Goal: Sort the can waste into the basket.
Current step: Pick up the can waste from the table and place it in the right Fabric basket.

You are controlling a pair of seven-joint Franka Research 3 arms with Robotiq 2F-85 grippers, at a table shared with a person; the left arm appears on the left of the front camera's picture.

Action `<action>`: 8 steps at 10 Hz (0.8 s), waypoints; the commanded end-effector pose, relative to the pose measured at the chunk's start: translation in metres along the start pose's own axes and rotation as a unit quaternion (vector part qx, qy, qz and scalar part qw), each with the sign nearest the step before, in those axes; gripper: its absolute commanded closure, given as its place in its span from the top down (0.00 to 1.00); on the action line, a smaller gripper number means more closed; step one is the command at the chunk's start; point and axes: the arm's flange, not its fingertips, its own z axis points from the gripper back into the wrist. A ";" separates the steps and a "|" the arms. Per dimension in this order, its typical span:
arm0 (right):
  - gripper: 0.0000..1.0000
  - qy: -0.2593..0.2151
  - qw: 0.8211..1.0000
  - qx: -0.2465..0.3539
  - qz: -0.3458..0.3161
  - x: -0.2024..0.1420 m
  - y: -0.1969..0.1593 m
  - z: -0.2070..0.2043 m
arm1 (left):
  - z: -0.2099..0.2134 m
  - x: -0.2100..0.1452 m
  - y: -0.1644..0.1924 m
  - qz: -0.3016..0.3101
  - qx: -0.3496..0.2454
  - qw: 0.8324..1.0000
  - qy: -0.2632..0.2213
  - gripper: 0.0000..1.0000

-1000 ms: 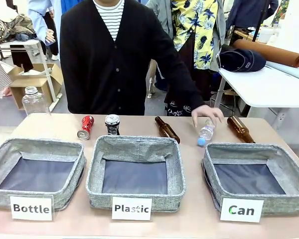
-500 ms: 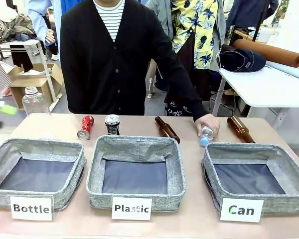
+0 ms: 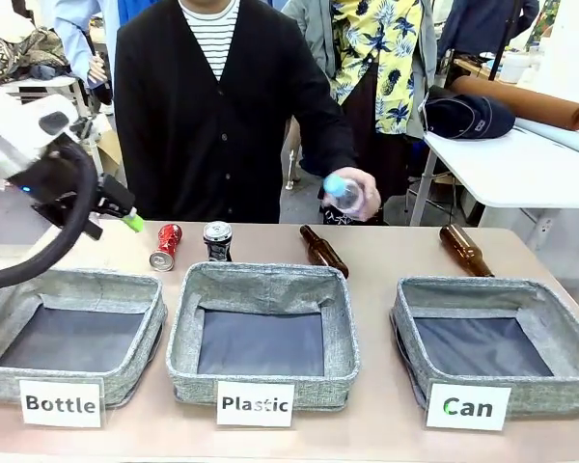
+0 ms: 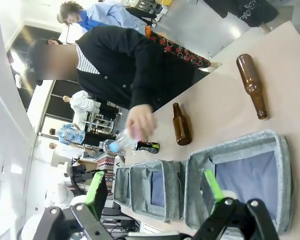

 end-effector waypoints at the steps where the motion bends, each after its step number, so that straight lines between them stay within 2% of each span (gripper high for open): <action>1: 1.00 -0.007 1.000 0.012 0.014 0.005 0.000 -0.001 | -0.009 0.004 -0.004 0.003 0.017 1.000 -0.004 0.96; 2: 1.00 -0.007 1.000 0.012 0.014 0.005 0.000 -0.001 | -0.015 0.017 -0.006 0.023 0.064 0.998 -0.017 0.96; 3: 1.00 -0.007 1.000 0.012 0.014 0.005 0.000 -0.001 | -0.032 0.041 -0.002 0.047 0.101 0.994 0.020 0.96; 5: 1.00 -0.007 1.000 0.012 0.014 0.005 0.000 -0.001 | -0.068 0.091 0.010 0.097 0.134 0.986 0.029 0.96; 6: 1.00 -0.007 1.000 0.012 0.014 0.005 0.000 -0.001 | -0.085 0.100 0.015 0.096 0.112 0.988 0.053 0.96; 8: 1.00 -0.007 1.000 0.012 0.014 0.005 0.000 -0.001 | -0.124 0.113 0.023 0.143 0.155 0.977 0.035 0.96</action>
